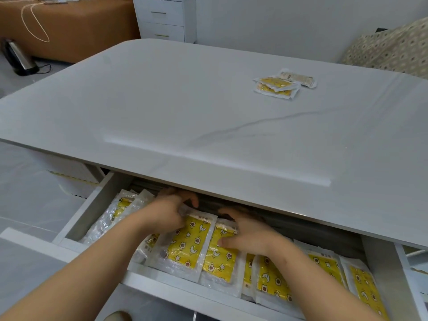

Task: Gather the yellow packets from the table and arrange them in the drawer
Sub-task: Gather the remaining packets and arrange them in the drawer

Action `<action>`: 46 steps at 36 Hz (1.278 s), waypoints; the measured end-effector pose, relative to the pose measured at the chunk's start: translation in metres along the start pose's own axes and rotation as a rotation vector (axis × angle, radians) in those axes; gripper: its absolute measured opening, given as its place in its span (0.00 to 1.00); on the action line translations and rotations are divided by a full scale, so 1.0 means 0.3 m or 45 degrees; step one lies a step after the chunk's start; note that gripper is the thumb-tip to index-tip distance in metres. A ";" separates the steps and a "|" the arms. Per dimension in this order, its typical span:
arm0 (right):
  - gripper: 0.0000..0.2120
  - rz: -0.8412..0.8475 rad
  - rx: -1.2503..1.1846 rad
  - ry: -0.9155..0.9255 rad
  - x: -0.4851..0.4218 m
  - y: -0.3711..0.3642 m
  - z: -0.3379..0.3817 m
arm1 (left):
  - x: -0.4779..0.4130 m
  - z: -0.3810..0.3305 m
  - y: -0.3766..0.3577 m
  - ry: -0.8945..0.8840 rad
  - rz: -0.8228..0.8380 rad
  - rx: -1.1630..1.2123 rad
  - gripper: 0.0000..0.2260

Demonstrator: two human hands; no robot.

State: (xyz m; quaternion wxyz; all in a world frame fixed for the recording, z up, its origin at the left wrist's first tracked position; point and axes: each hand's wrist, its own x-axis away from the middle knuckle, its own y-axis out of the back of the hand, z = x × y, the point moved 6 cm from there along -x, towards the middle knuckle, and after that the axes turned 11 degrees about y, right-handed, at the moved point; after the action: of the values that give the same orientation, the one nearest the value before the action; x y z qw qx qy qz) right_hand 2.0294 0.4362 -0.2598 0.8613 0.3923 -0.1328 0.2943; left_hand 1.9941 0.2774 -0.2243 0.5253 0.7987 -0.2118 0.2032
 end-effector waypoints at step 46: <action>0.22 -0.776 0.325 0.046 0.179 0.548 0.190 | 0.096 -0.394 0.356 -0.439 -0.705 -0.205 0.14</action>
State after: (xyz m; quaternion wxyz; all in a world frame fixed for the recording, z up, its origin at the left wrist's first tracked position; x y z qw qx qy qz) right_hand 1.9715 0.5003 -0.0994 0.8558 0.5136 0.0441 0.0443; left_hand 1.9469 0.3449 -0.0850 0.5786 0.8043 -0.0878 -0.1027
